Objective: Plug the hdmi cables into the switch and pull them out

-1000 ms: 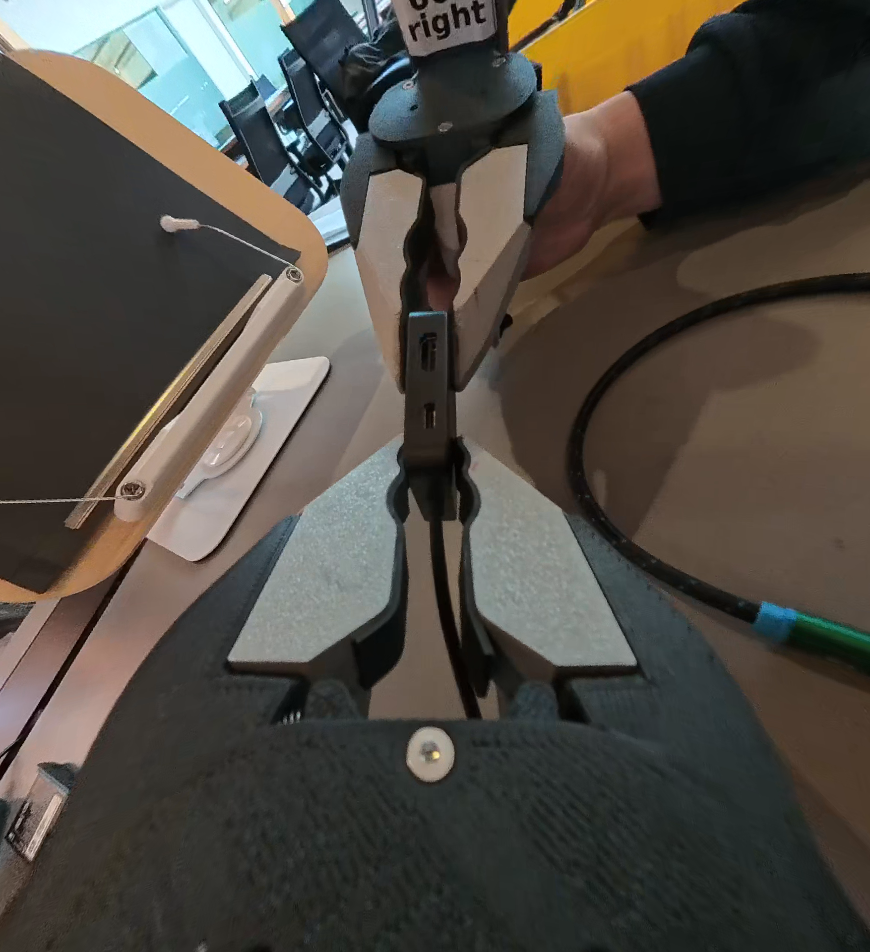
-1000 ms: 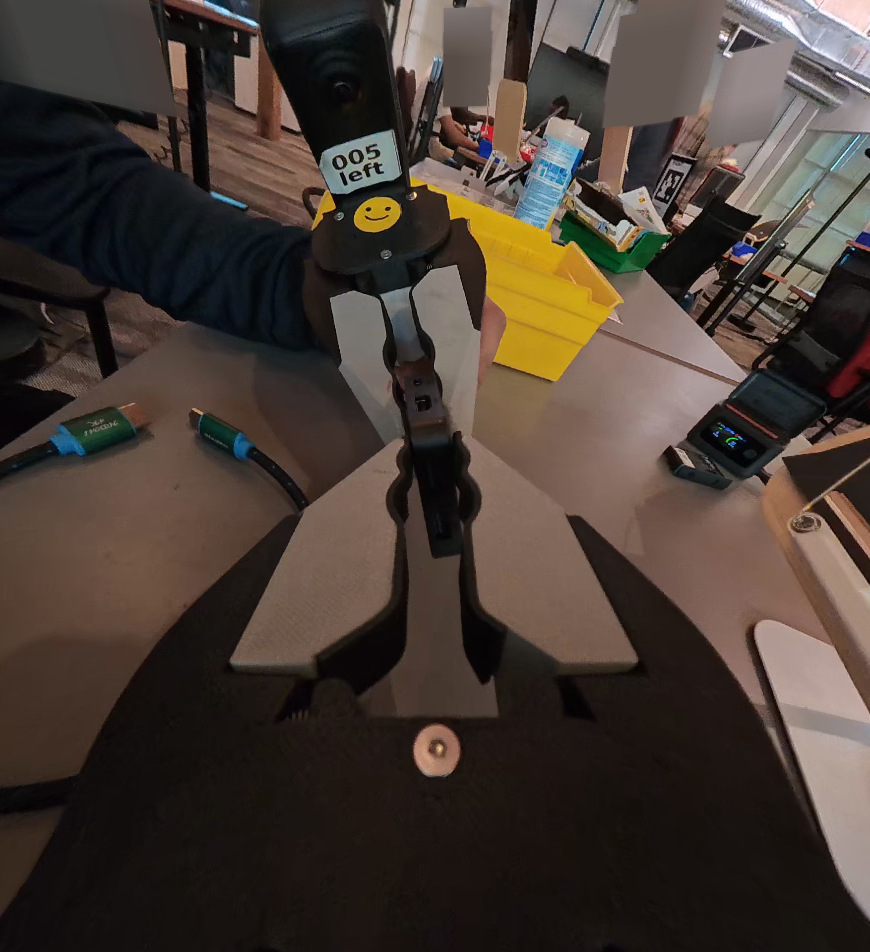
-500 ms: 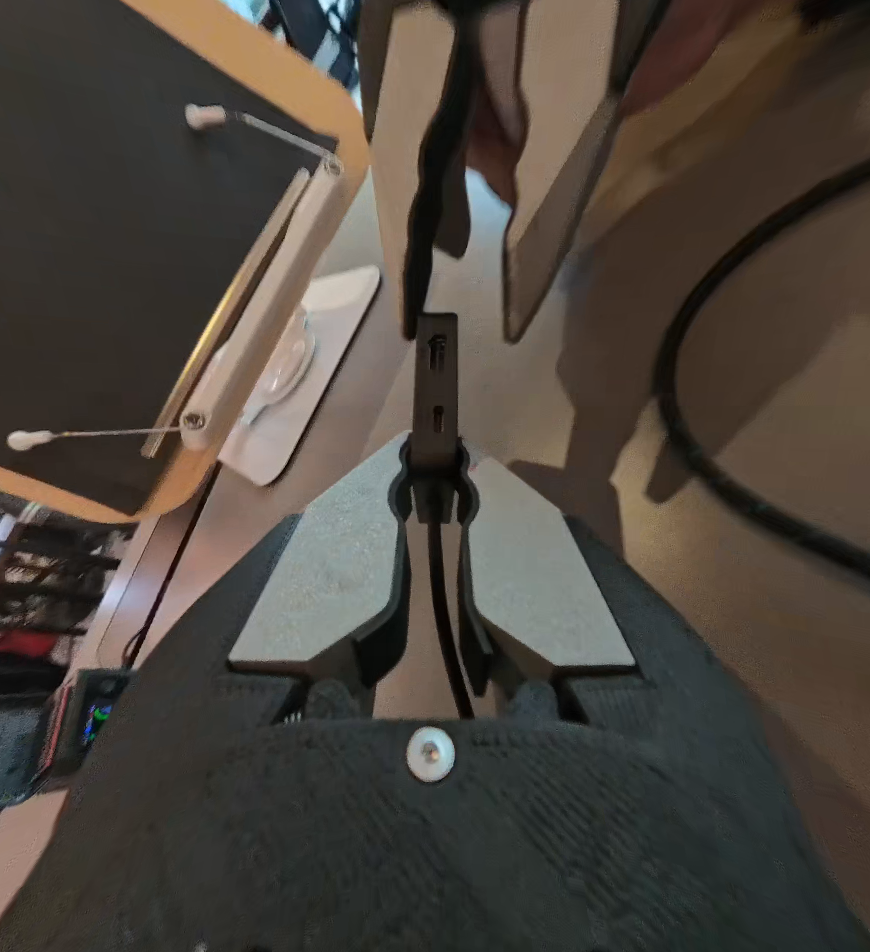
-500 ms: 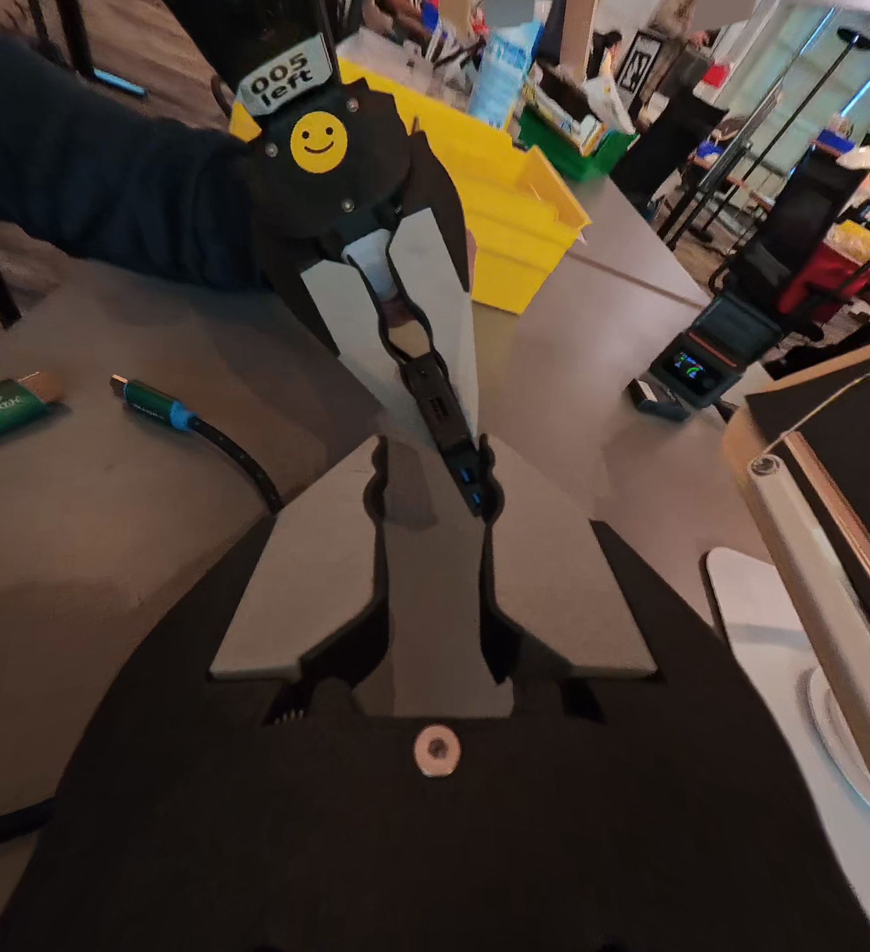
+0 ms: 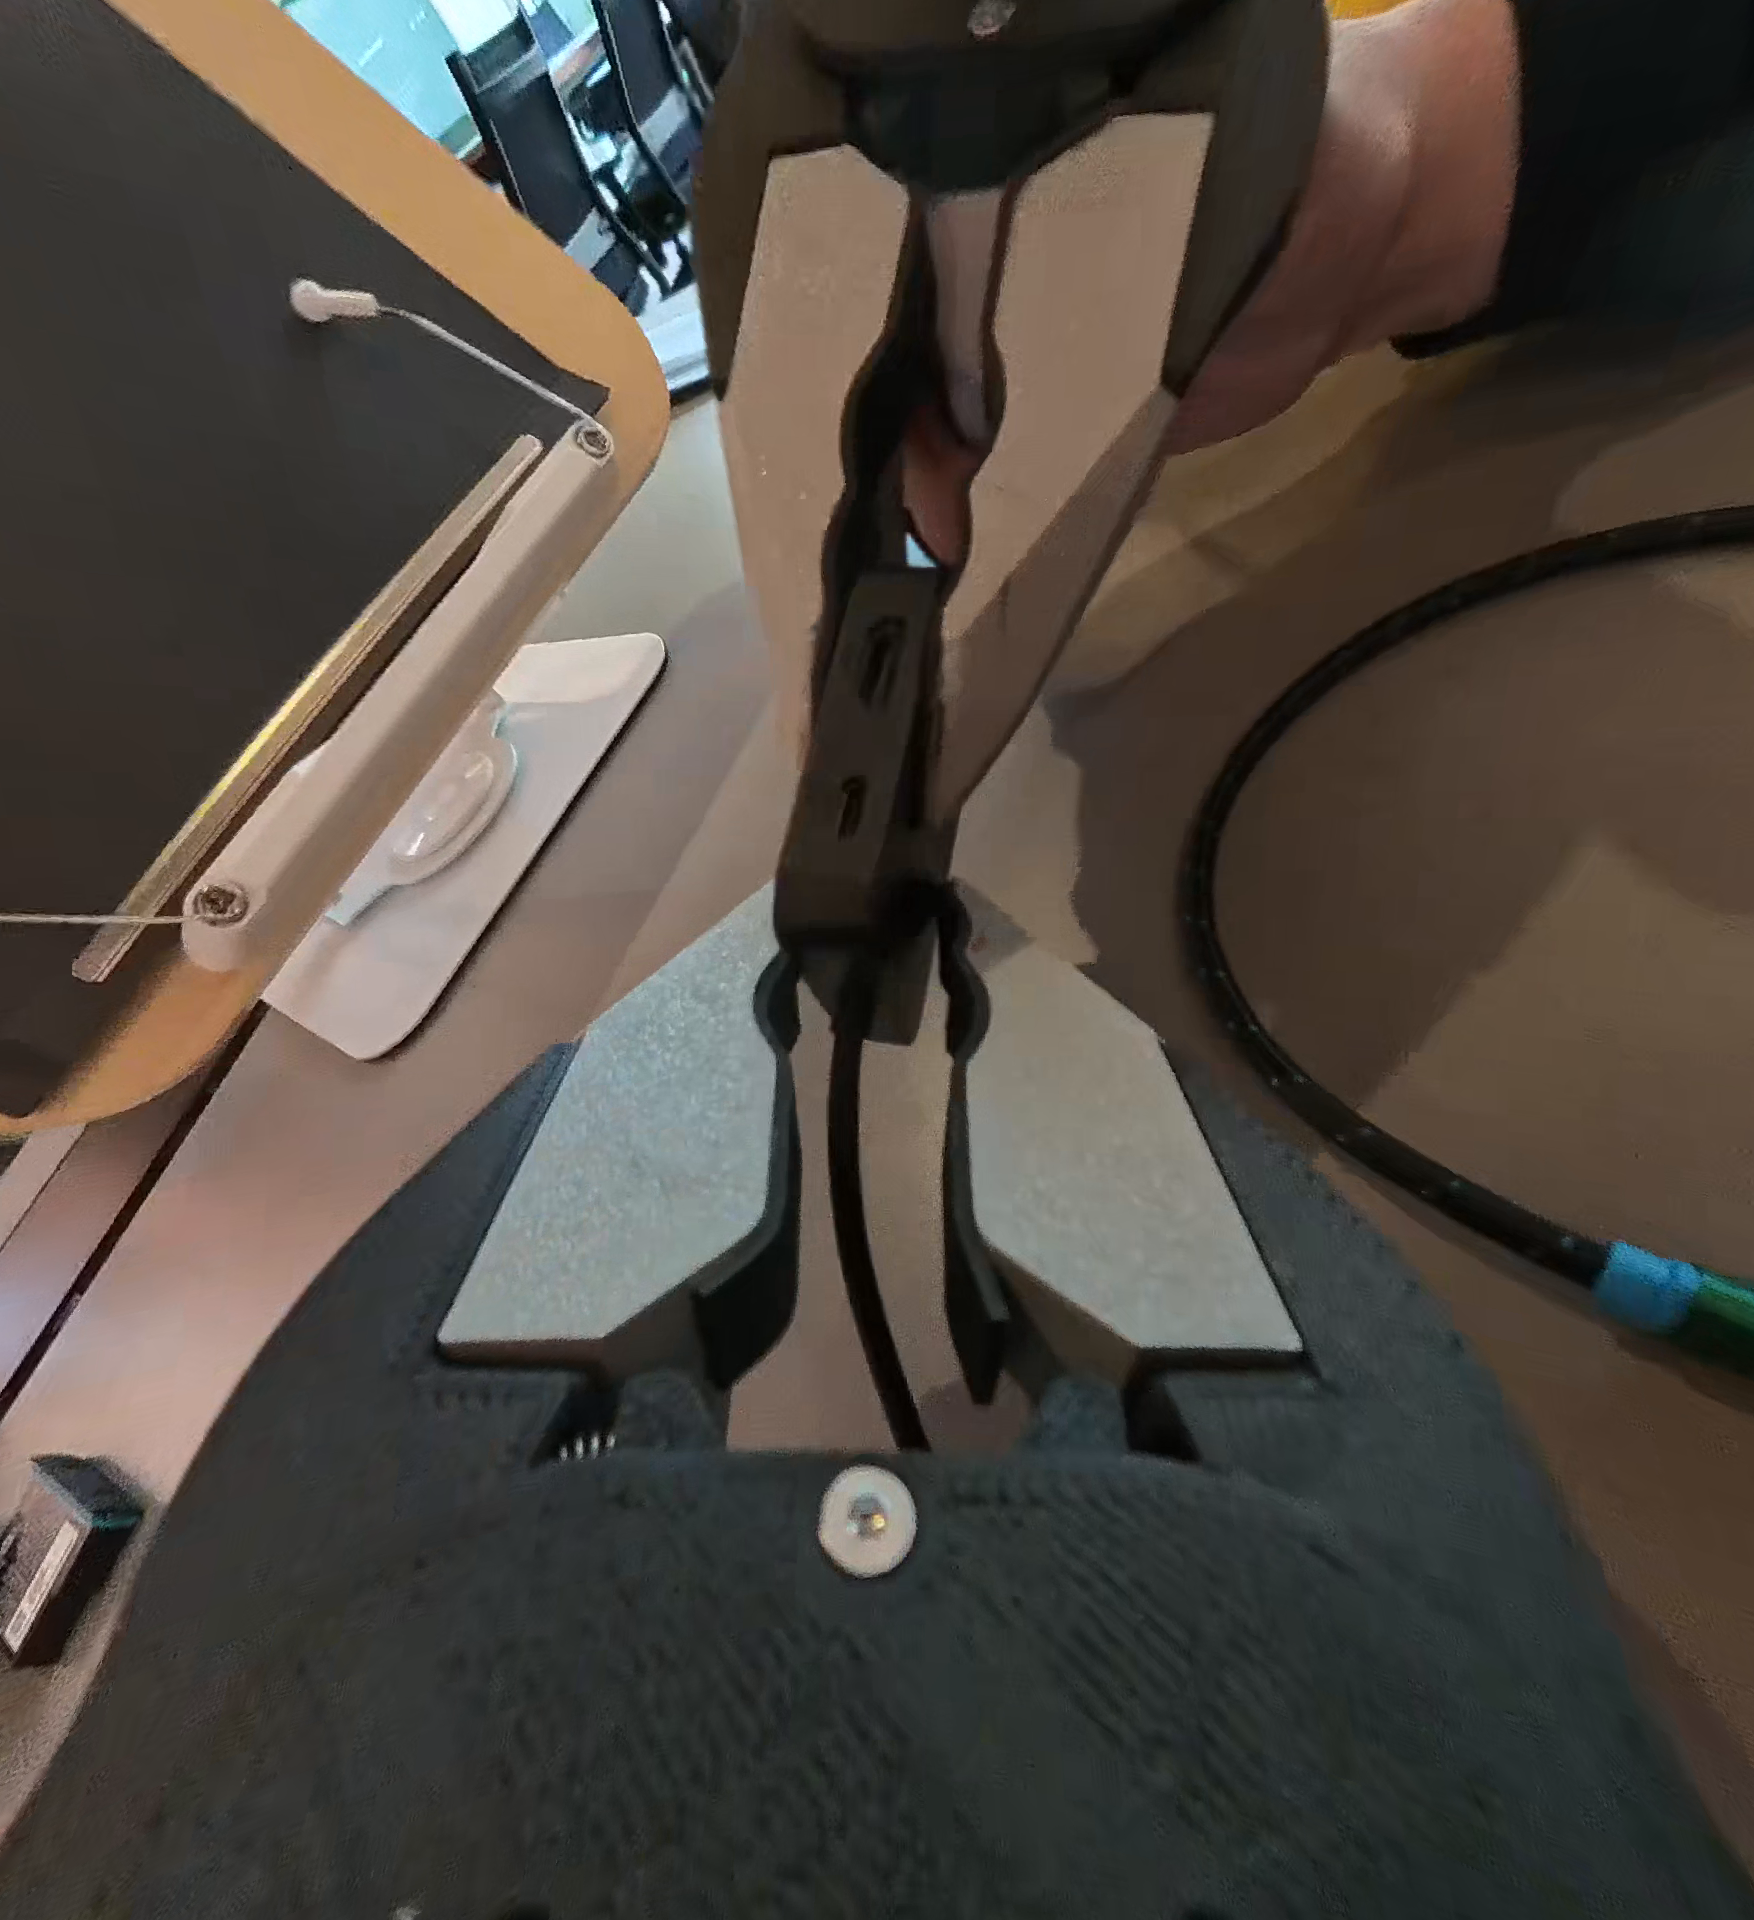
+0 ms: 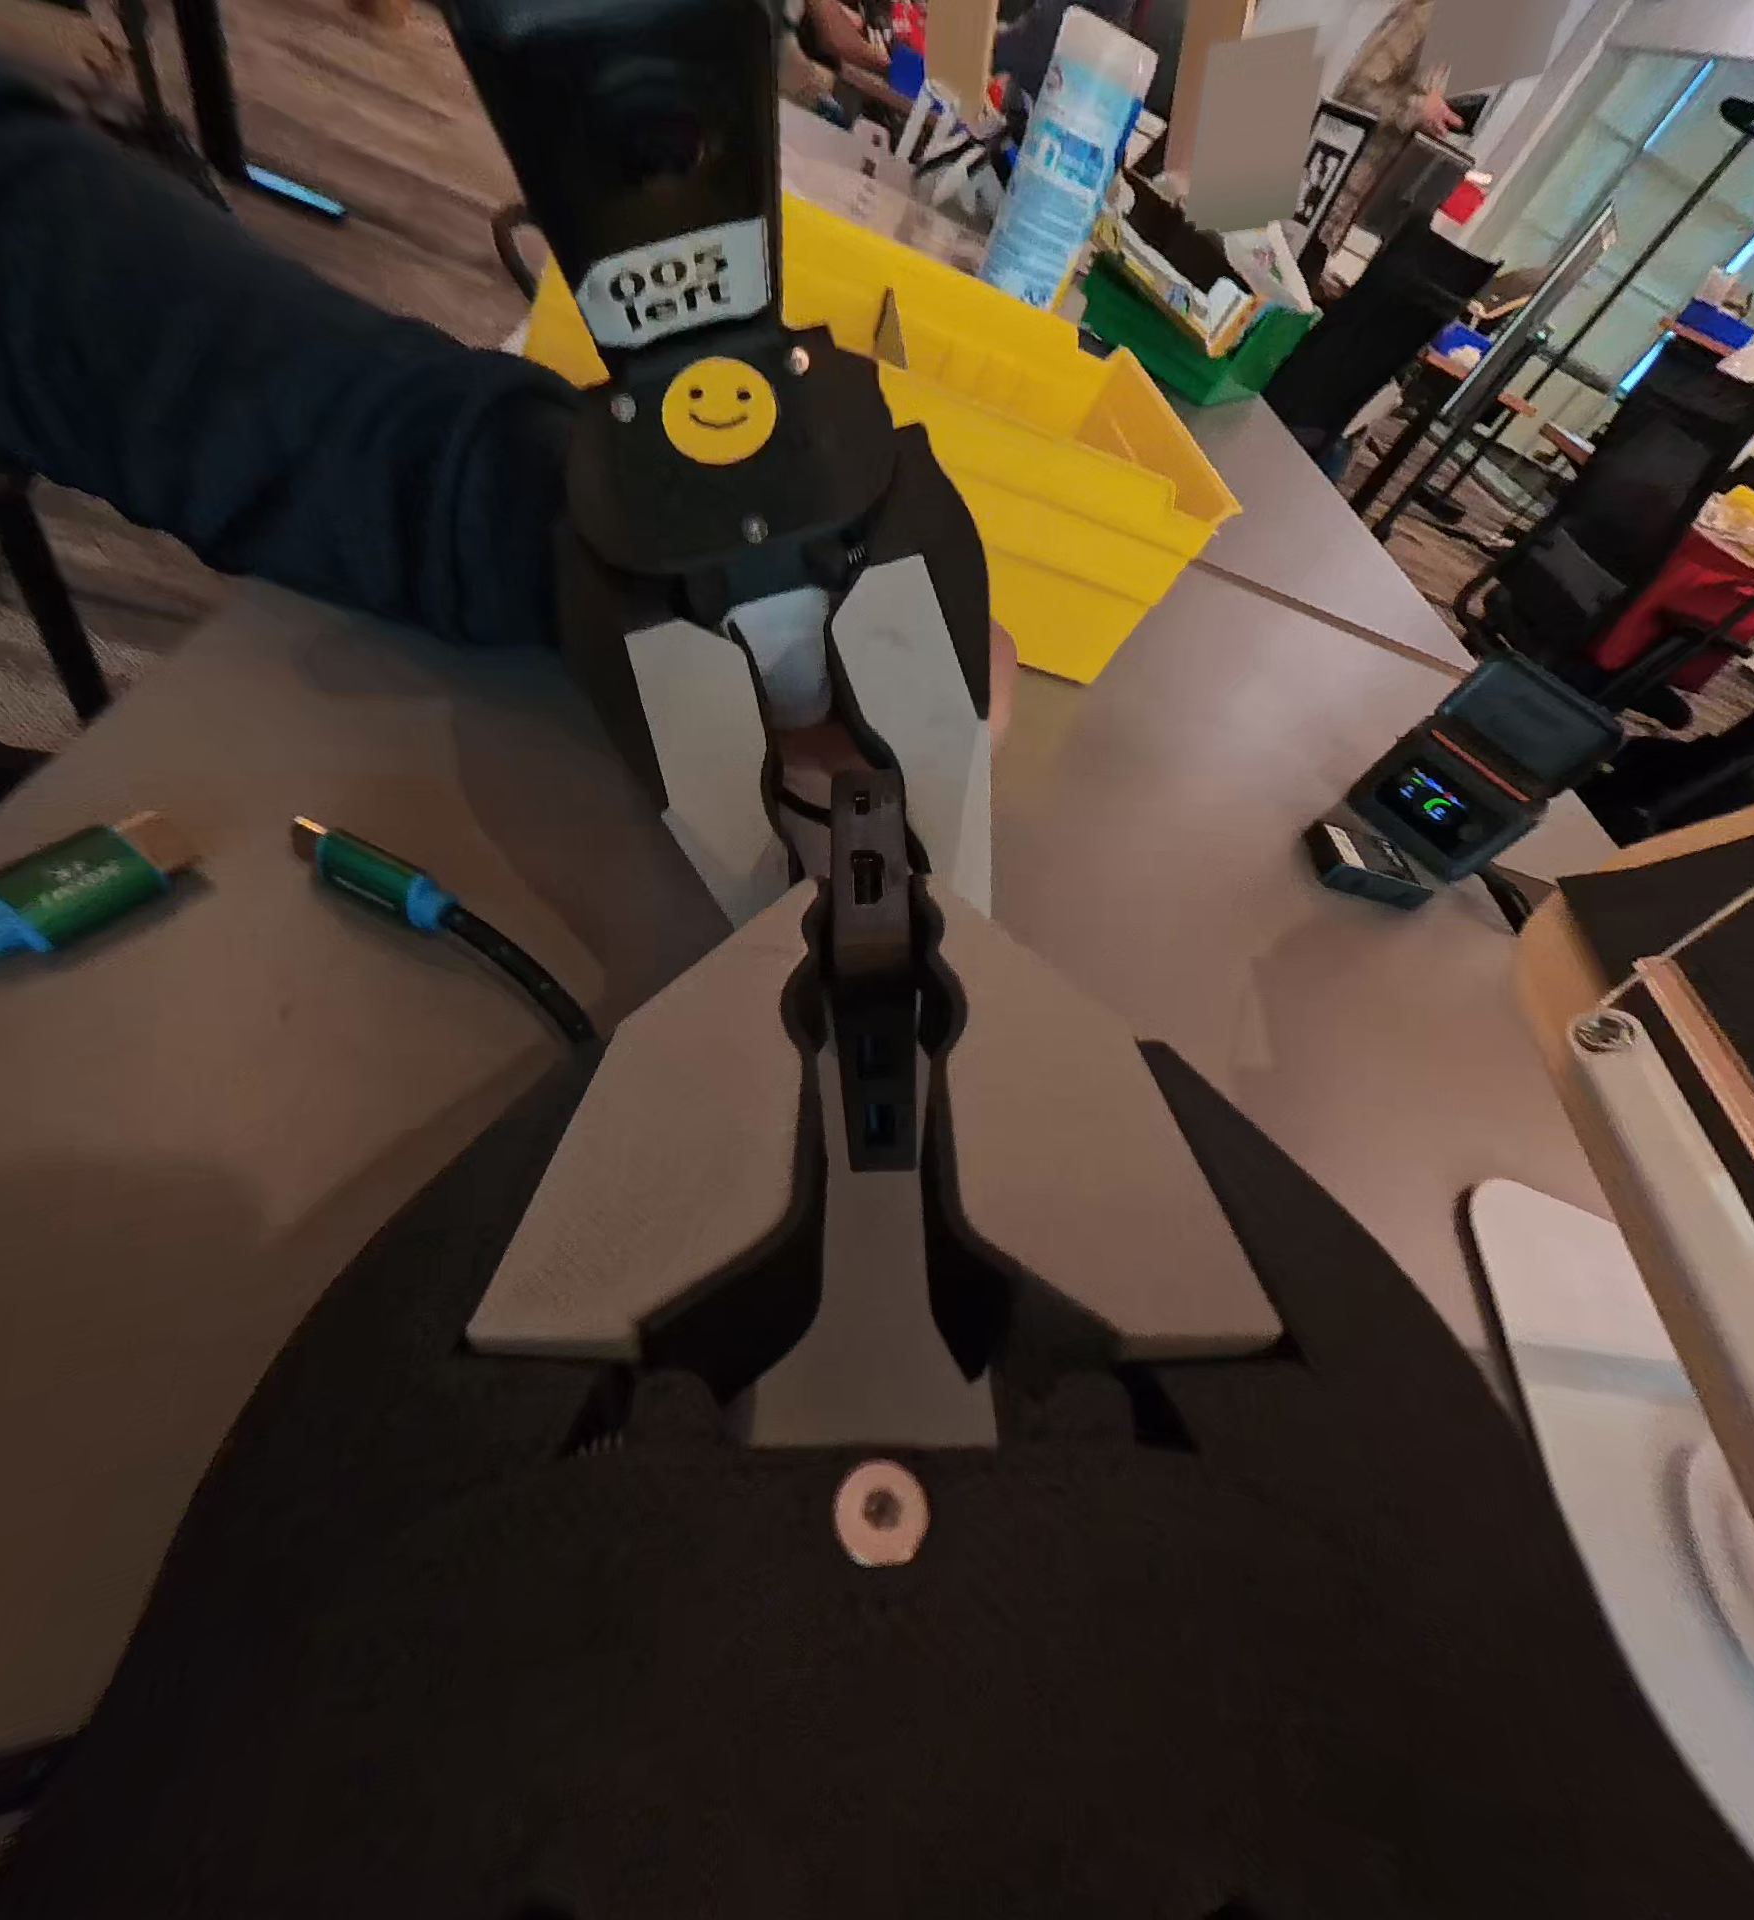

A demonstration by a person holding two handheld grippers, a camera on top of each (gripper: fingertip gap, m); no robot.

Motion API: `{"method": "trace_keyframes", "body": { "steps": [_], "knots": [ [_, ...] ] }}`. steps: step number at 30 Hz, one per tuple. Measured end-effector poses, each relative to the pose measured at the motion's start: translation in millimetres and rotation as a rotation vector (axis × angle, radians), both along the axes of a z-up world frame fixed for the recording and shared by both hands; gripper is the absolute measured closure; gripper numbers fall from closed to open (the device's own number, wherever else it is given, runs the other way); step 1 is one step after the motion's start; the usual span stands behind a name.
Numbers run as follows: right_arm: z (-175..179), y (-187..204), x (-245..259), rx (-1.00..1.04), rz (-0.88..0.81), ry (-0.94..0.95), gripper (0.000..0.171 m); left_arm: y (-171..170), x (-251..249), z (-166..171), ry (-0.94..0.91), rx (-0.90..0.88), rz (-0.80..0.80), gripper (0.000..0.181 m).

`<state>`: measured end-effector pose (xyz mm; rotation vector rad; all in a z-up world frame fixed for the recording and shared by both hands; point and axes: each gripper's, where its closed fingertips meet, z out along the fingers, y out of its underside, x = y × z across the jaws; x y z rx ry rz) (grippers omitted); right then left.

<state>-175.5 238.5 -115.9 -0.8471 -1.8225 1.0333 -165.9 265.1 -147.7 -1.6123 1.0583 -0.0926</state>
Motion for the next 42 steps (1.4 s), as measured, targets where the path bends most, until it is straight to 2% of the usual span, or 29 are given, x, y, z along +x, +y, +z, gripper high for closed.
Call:
{"method": "trace_keyframes", "body": {
  "steps": [5, 7, 13, 15, 18, 21, 23, 28, 32, 34, 38, 42],
  "knots": [
    [9.3, -11.3, 4.9, -0.047, 0.082, 0.048, 0.159, -5.4, 11.6, 4.7, 0.017, 0.025, -0.054, 0.167],
    [8.4, -7.8, 4.2, -0.027, 0.063, 0.038, 0.157, -2.4, 6.4, 5.6, 0.056, 0.036, -0.024, 0.169],
    [-13.9, 25.1, 0.5, 0.016, -0.123, -0.098, 0.144, 19.3, -49.1, -10.7, 0.342, 0.09, 0.224, 0.17],
    [-20.9, 18.5, 5.3, 0.013, -0.087, -0.147, 0.136, 24.8, -64.1, -10.3, 0.317, 0.074, 0.281, 0.169],
    [-33.5, -15.5, 17.1, 0.041, 0.059, -0.244, 0.131, 32.0, -90.7, -17.4, 0.283, 0.004, 0.378, 0.17],
    [-40.3, -45.4, 13.7, 0.143, 0.134, -0.226, 0.143, 37.6, -107.9, -26.3, 0.274, -0.039, 0.449, 0.17],
    [-47.2, -63.0, 8.6, 0.18, 0.173, -0.227, 0.145, 39.1, -108.2, -32.5, 0.251, -0.079, 0.455, 0.171],
    [-65.4, -88.6, 7.3, 0.215, 0.238, -0.318, 0.132, 41.0, -98.2, -40.2, 0.307, -0.063, 0.415, 0.17],
    [-67.9, -101.6, 4.0, 0.213, 0.272, -0.313, 0.146, 43.7, -89.2, -37.2, 0.293, -0.021, 0.386, 0.17],
    [-75.2, -101.5, 2.9, 0.253, 0.267, -0.33, 0.159, 45.9, -90.0, -29.9, 0.286, 0.03, 0.389, 0.17],
    [-75.1, -91.8, 0.9, 0.266, 0.228, -0.321, 0.161, 48.8, -97.0, -18.4, 0.267, 0.101, 0.413, 0.17],
    [-63.4, -63.2, -3.3, 0.141, 0.102, -0.336, 0.164, 50.1, -102.4, -11.1, 0.276, 0.151, 0.437, 0.17]
  ]
}}
